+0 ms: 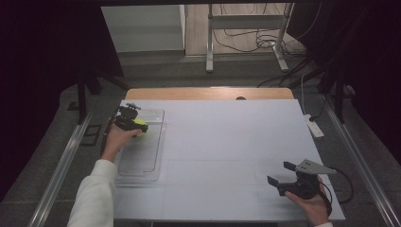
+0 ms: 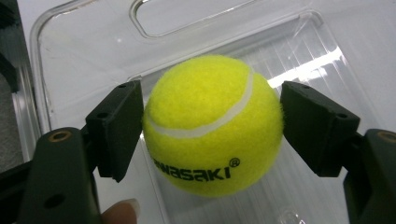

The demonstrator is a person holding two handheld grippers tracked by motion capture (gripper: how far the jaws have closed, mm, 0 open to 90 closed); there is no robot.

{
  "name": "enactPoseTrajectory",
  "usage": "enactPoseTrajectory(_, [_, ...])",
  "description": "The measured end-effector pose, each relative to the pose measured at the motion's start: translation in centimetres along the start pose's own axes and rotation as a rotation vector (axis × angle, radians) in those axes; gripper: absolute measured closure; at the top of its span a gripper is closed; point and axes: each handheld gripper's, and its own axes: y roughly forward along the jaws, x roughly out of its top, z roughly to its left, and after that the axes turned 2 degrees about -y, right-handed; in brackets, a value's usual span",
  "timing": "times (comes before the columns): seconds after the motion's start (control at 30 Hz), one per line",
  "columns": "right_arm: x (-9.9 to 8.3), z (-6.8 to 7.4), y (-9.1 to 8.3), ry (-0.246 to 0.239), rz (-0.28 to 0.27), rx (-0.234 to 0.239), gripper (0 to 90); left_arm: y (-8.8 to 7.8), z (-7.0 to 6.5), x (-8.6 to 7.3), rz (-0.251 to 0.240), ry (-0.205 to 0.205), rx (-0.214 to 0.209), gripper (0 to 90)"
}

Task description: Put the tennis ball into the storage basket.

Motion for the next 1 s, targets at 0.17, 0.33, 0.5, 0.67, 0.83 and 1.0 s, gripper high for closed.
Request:
enactPoseTrajectory(0.17, [0.0, 0.0, 0.0, -0.001, 0.000, 0.000, 9.1, -0.3, 0.1, 0.0, -0.012, -0.001, -0.016, 17.4])
enactPoseTrajectory(0.33, [0.0, -0.1, 0.0, 0.004, -0.002, -0.002, 9.0, -1.9, 0.5, -0.4, -0.096, -0.032, -0.041, 10.7])
enactPoseTrajectory(0.5, [0.0, -0.2, 0.1, 0.009, -0.002, 0.001, 9.0, -3.9, 0.7, -1.3, -0.200, -0.053, -0.126, 10.7])
enactPoseTrajectory(0.67, [-0.1, -0.4, 0.3, 0.011, 0.004, 0.003, 9.0, -5.5, 0.7, -2.8, -0.282, -0.058, -0.191, 11.1])
enactPoseTrajectory(0.83, [-0.2, -0.3, 0.2, 0.013, 0.002, 0.005, 9.0, -6.1, 0.6, -3.7, -0.318, -0.059, -0.234, 11.3])
enactPoseTrajectory(1.0, [-0.2, -0.4, 0.0, 0.020, 0.000, 0.000, 9.0, -7.5, 0.0, -4.6, -0.378, -0.056, -0.287, 11.8])
